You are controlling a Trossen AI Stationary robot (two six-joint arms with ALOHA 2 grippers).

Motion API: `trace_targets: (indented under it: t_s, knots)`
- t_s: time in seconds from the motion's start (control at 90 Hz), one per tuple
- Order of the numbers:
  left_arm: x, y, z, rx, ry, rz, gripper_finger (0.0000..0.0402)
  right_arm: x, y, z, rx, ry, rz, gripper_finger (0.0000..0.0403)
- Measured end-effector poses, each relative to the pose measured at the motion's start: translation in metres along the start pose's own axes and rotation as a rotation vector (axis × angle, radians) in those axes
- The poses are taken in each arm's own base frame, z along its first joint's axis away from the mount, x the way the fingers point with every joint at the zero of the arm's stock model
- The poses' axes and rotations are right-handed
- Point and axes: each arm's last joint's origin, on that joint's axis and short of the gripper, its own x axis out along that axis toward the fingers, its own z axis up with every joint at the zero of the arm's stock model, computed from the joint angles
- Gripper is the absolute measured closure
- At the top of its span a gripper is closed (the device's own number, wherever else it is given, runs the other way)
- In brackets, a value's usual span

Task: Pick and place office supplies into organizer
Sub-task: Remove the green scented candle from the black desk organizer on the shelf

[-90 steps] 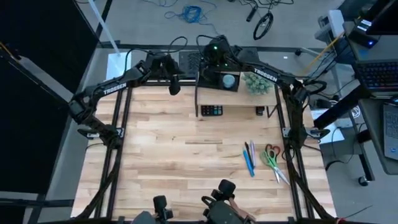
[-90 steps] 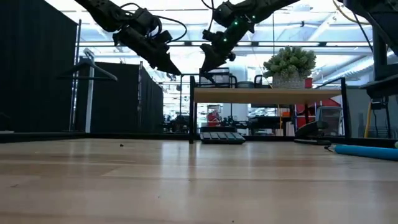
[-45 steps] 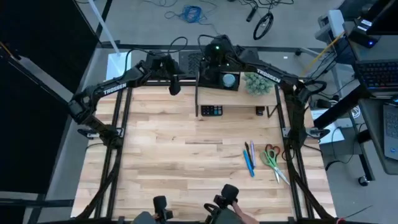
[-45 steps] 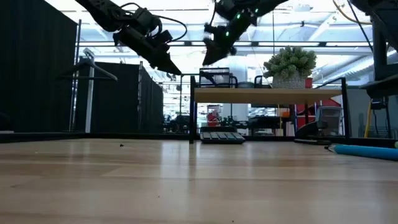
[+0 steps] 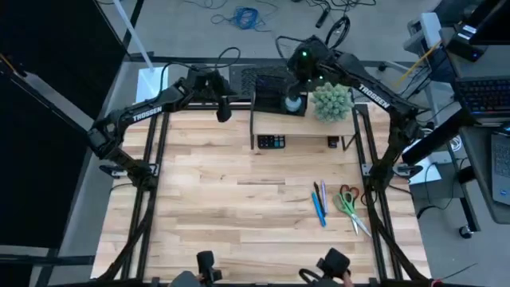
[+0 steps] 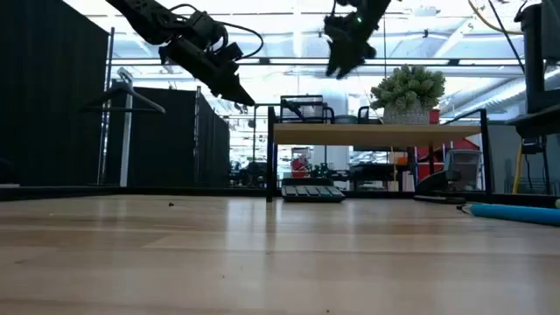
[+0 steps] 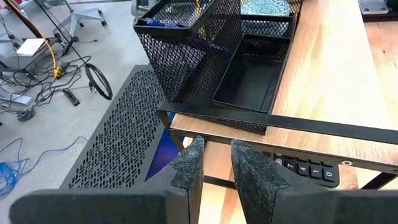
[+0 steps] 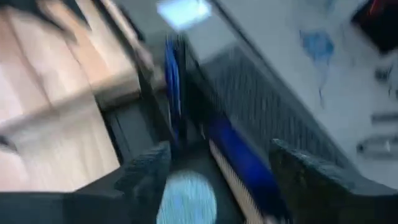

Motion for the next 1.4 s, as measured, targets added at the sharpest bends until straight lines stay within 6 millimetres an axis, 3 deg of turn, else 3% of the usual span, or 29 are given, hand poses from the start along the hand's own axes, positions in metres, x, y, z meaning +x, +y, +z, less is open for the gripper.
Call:
trace_targets:
  t_s: [0.211, 0.667, 1.233, 1.4]
  knots:
    - [0.000, 0.000, 0.000, -0.002, 0.004, -0.002, 0.0330, 0.022, 0.004, -0.013, -0.042, 0.181, 0.036, 0.0077]
    - [0.000, 0.000, -0.001, -0.001, 0.007, -0.004, 0.0330, 0.072, 0.008, -0.021, -0.078, 0.335, 0.063, 0.0073]
    - [0.000, 0.000, -0.001, 0.000, 0.007, -0.004, 0.0330, 0.078, 0.008, -0.025, -0.064, 0.378, 0.067, 0.0073]
    - [0.000, 0.000, -0.001, -0.001, 0.007, -0.004, 0.0330, 0.100, 0.011, -0.032, -0.051, 0.466, 0.078, 0.0073]
